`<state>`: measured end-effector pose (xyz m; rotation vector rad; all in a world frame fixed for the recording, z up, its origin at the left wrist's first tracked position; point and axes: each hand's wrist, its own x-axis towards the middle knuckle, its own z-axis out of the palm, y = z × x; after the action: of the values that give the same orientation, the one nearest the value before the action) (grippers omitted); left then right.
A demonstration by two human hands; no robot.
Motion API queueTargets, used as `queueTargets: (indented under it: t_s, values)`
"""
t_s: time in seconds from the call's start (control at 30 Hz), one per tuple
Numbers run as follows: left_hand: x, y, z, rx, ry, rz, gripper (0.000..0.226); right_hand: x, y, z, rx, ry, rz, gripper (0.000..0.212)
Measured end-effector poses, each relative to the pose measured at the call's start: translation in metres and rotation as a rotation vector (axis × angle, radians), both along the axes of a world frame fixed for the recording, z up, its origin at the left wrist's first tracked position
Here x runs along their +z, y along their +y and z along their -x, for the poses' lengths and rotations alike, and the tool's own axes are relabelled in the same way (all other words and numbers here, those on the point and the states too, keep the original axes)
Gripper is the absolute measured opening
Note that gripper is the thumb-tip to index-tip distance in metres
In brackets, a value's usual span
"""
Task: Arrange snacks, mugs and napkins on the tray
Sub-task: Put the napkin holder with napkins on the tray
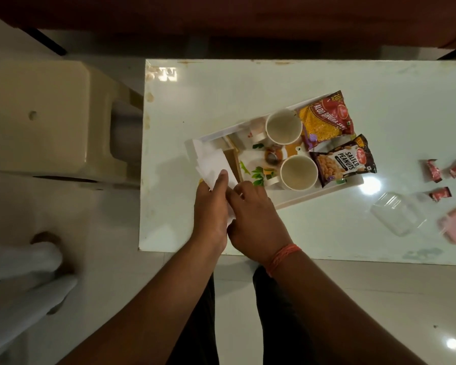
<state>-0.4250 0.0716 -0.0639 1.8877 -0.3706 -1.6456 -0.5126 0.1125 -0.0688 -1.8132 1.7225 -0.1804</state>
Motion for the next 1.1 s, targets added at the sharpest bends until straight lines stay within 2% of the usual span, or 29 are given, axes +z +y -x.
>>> queueTargets:
  t_s: [0.07,0.17,0.3,0.43,0.6,0.77,0.87,1.0,1.1]
  values:
    - [0.000,-0.003,0.001,-0.052,-0.093,-0.001,0.028,-0.001,0.004,-0.002,-0.021,0.023,0.008,0.062]
    - [-0.002,-0.006,0.004,-0.112,-0.204,-0.014,0.024,-0.008,0.003,-0.008,-0.105,0.072,0.063,0.046]
    - [-0.010,-0.020,0.002,-0.196,-0.380,0.052,0.011,-0.022,-0.001,-0.017,-0.187,0.000,0.087,0.026]
    - [-0.024,-0.047,-0.009,-0.375,-0.537,0.162,0.021,-0.031,-0.004,-0.024,-0.316,-0.070,0.081,0.021]
    - [-0.041,-0.078,-0.014,-0.686,-0.691,0.288,0.021,-0.039,-0.004,-0.026,-0.352,0.089,0.044,0.015]
    - [-0.053,-0.103,-0.011,-0.905,-0.769,0.349,0.014,-0.049,0.003,-0.024,-0.377,0.178,0.006,0.011]
    - [-0.059,-0.112,-0.005,-0.994,-0.802,0.347,0.019,-0.056,0.008,-0.023,-0.385,0.190,-0.017,0.012]
    - [-0.064,-0.116,0.001,-1.052,-0.825,0.339,0.026,-0.063,0.009,-0.019,-0.372,0.192,-0.031,0.015]
    - [-0.066,-0.117,0.001,-1.021,-0.794,0.317,0.030,-0.063,0.011,-0.018,-0.379,0.154,-0.030,0.022]
